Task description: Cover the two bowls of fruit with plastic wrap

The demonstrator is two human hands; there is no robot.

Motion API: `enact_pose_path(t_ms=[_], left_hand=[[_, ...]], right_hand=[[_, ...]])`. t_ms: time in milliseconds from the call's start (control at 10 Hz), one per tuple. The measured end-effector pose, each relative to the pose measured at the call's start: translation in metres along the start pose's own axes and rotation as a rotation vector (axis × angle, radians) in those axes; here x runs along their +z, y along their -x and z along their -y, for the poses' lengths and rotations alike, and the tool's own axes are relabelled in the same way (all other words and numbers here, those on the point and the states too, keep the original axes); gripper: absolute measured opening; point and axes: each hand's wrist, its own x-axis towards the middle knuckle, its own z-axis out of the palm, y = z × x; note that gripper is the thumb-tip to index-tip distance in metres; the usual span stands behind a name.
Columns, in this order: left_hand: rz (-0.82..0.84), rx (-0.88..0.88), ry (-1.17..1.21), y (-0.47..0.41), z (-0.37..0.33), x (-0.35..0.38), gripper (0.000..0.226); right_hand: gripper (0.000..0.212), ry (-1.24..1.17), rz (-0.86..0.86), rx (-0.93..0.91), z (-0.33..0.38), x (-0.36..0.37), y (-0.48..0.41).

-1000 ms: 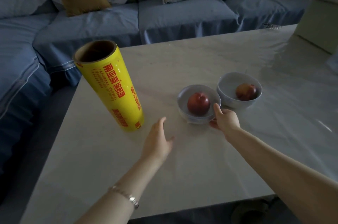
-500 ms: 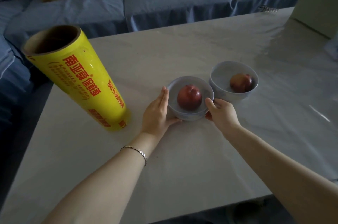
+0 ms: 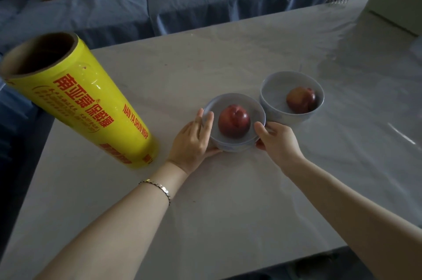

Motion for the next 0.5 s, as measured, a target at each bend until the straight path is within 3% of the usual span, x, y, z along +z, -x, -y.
enact_pose_path(t_ms=[100, 200, 300, 400, 500], left_hand=[[-0.003, 0.037, -0.039, -0.001, 0.0, 0.001, 0.07], [0.139, -0.006, -0.016, -0.006, -0.007, -0.009, 0.096], [0.172, -0.099, -0.018, -0.01, -0.011, -0.024, 0.065], [0.287, -0.233, -0.029, -0.013, -0.012, -0.044, 0.068], [0.526, -0.456, 0.037, 0.0, -0.017, -0.061, 0.068]], right_hand=[[0.034, 0.002, -0.007, -0.006, -0.001, 0.0, 0.0], [0.037, 0.021, -0.016, -0.006, 0.001, 0.001, 0.003], [0.038, 0.043, -0.004, 0.01, 0.008, 0.0, 0.008], [0.042, 0.084, 0.067, 0.053, 0.016, -0.004, 0.01], [0.048, 0.249, 0.11, 0.13, 0.027, -0.011, 0.024]])
